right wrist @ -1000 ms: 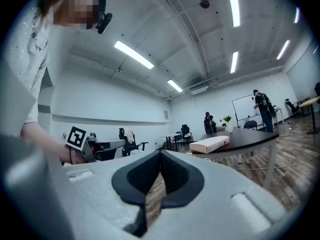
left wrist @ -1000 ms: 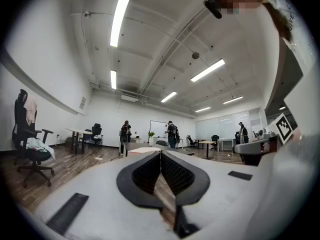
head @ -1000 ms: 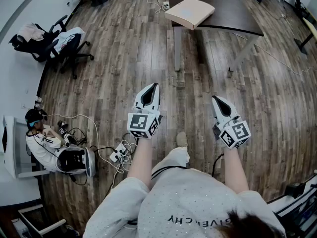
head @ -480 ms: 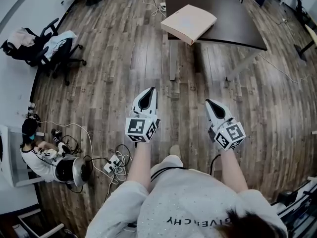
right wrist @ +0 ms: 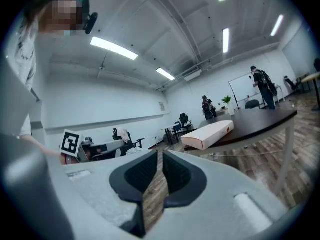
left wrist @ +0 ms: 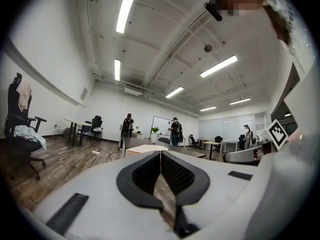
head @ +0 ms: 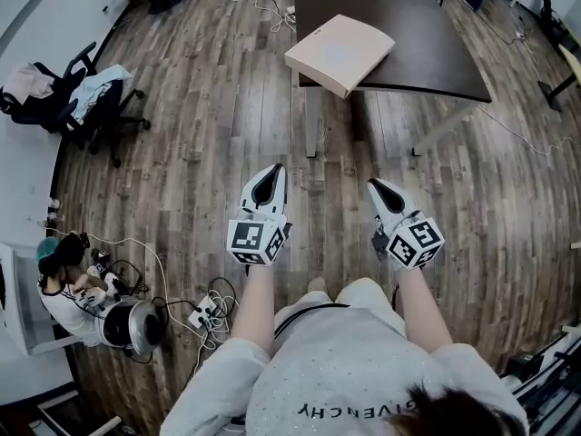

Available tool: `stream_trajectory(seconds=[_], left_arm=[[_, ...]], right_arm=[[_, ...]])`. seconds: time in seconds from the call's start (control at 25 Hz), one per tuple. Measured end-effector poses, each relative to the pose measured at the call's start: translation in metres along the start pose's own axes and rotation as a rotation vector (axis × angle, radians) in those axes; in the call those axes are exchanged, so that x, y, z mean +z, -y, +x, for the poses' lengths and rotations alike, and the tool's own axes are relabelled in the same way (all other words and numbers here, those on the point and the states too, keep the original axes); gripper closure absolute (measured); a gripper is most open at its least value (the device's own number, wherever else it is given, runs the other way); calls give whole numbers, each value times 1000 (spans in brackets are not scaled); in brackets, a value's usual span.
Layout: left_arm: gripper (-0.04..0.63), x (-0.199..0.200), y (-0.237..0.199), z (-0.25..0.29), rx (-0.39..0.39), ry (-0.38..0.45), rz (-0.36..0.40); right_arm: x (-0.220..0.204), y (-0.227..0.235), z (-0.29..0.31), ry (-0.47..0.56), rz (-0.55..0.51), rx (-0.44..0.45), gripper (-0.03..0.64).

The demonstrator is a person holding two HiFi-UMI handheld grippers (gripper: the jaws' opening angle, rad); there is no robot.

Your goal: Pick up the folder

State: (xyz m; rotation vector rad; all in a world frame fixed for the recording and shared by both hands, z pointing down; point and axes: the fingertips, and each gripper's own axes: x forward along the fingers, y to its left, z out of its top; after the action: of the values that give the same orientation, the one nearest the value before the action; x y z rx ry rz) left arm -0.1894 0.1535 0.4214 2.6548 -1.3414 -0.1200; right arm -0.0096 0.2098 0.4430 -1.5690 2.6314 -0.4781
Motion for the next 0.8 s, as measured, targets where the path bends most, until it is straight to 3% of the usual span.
stream_trajectory(seconds=[0.08,0.2,0.8], left_arm=[[595,-3,0,12,4,-4,-3],[595,-10,2,30,6,-13,4],[595,-31,-39,172,123,-42,-27]], right_arm=[[2,16,9,10,89,8,537],[3,41,22,22,189,26,495],[14,173,156,-15,570,151,407]])
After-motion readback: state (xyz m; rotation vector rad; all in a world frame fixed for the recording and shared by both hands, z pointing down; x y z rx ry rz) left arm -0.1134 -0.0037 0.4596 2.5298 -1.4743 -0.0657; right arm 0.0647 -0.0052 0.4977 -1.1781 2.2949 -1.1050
